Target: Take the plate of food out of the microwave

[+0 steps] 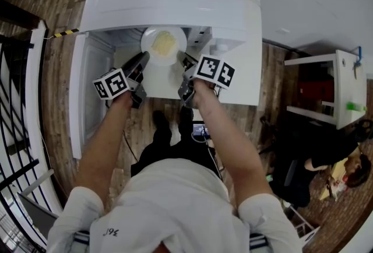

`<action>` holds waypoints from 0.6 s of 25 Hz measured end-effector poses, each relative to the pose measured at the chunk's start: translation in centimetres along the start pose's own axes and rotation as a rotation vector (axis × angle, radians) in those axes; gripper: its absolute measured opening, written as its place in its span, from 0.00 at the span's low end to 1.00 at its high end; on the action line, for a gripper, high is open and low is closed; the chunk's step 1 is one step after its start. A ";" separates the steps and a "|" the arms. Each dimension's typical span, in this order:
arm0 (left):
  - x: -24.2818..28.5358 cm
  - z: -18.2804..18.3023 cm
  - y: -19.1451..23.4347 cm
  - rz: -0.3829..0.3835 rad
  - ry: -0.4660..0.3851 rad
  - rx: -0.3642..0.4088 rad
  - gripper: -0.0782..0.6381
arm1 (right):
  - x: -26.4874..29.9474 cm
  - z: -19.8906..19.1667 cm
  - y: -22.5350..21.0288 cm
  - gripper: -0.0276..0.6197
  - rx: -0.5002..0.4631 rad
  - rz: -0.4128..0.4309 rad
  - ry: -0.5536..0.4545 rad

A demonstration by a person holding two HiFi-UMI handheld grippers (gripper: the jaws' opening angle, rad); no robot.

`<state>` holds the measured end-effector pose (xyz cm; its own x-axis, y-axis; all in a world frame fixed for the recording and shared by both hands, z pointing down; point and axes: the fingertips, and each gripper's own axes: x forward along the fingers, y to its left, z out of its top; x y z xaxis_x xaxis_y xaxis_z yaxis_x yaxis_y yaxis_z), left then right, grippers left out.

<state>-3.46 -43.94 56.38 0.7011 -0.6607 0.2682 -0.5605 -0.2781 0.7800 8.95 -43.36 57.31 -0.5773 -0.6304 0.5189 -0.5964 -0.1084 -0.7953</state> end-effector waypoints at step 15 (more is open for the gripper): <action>-5.1 -3.8 -4.9 -0.020 0.004 -0.051 0.22 | -7.0 -4.7 0.7 0.09 0.035 0.032 0.022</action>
<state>-2.61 -36.51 53.32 0.7137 -0.6527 0.2541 -0.5230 -0.2553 0.8132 9.95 -35.45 54.56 -0.6079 -0.6169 0.4999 -0.5581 -0.1159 -0.8217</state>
